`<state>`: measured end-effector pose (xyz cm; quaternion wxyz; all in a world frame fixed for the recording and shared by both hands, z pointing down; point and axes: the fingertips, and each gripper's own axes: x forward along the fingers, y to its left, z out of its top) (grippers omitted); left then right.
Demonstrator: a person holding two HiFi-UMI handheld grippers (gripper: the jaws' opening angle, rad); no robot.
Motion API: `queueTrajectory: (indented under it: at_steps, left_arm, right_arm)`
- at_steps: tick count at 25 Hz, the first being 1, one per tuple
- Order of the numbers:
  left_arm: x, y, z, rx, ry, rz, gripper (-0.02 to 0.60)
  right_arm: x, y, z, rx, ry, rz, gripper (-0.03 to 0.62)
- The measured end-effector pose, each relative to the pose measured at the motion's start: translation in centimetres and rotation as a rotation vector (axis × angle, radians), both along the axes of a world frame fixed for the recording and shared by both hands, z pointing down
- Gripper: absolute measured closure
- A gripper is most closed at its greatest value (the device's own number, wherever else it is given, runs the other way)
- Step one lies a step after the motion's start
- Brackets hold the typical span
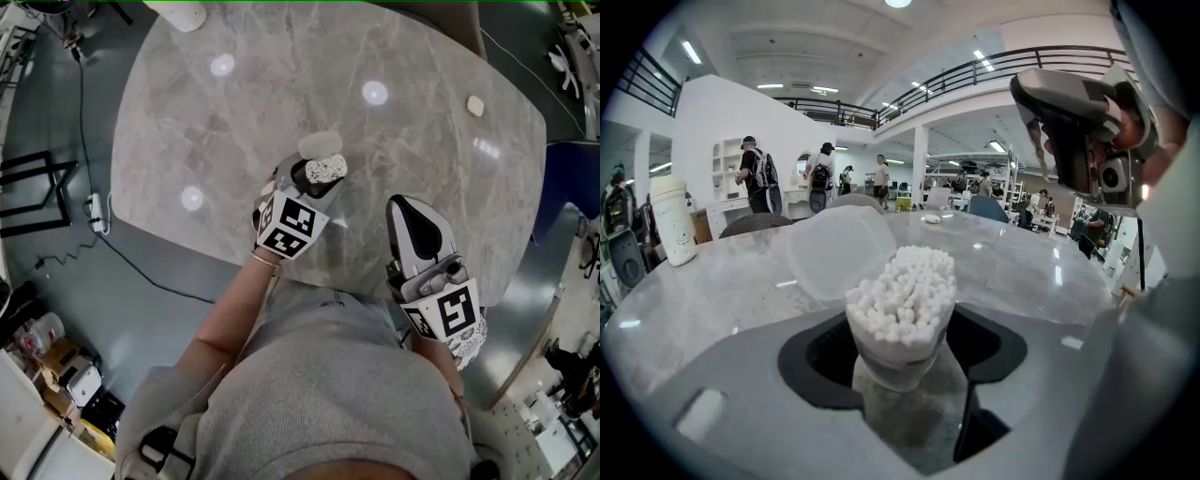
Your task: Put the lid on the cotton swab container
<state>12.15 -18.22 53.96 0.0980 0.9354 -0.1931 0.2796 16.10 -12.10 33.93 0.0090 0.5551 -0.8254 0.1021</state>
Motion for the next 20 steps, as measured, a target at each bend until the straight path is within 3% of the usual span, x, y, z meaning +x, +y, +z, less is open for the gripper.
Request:
queueTrajectory:
  at_steps: [8, 20]
  left_arm:
    - [-0.1, 0.2, -1.0, 0.003, 0.043, 0.026, 0.304]
    - [-2.1, 0.7, -5.4, 0.077, 0.06, 0.035, 0.304]
  right_arm:
    - [-0.5, -0.1, -0.1, 0.007, -0.01, -0.009, 0.594]
    - [-1.6, -0.1, -1.7, 0.052, -0.017, -0.049, 0.594]
